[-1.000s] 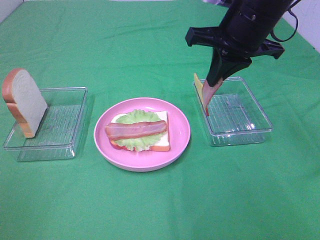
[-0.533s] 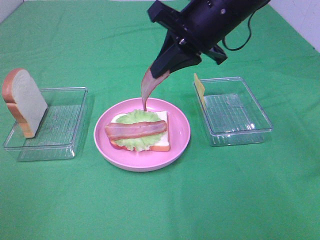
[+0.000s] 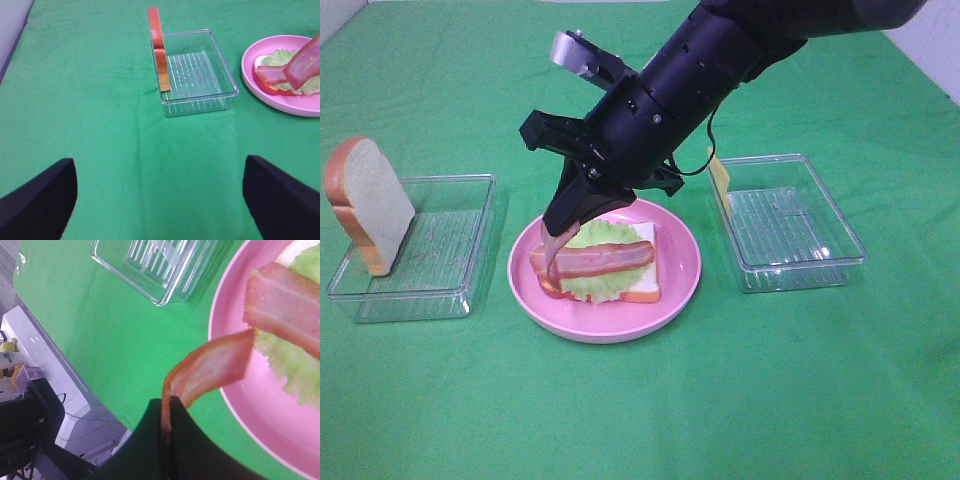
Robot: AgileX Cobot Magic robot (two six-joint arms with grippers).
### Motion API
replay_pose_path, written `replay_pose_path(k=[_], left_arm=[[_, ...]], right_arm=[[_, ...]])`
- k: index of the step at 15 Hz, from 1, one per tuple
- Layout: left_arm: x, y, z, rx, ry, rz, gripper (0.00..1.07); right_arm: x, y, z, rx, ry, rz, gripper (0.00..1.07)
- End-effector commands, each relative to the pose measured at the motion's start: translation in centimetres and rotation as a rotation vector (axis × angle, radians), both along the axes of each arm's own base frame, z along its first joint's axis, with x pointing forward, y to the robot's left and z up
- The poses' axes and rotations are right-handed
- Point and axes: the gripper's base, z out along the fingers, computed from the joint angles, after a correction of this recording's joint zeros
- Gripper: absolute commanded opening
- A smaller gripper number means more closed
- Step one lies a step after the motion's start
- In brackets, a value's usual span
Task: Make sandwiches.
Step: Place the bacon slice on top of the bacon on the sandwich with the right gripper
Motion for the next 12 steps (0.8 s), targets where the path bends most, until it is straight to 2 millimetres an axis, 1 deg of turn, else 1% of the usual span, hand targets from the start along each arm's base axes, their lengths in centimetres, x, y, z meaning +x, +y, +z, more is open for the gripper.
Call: replay_pose_path(k=[1,3,6,8,10,12], left_arm=[[-0.1,0.0,0.0,-0.010,-0.027,-0.003,0.84],[-0.1,0.0,0.0,-0.010,-0.027,-0.003,0.84],[-0.1,0.0,0.0,-0.010,-0.027,-0.003,0.84],[-0.1,0.0,0.0,-0.010,-0.027,-0.003,0.84],[-0.1,0.0,0.0,-0.010,-0.027,-0.003,0.84],[-0.1,0.0,0.0,-0.010,-0.027,-0.003,0.84]], right_arm=[[1.1,0.7,-0.5,0.010,-0.018,0.019,0.00],[1.7,1.2,-0.5,0.019,-0.027,0.029,0.00],[2.3,1.5,-3.0,-0.006,-0.010,0.034,0.00],[2.4,1.5,-4.0,-0.026,0.005,0.039,0.00],[3.2,0.6,-4.1,-0.082,-0.046,0.053,0.00],[4.3,-0.6,-3.8,-0.134,-0.066,0.015,0.00]])
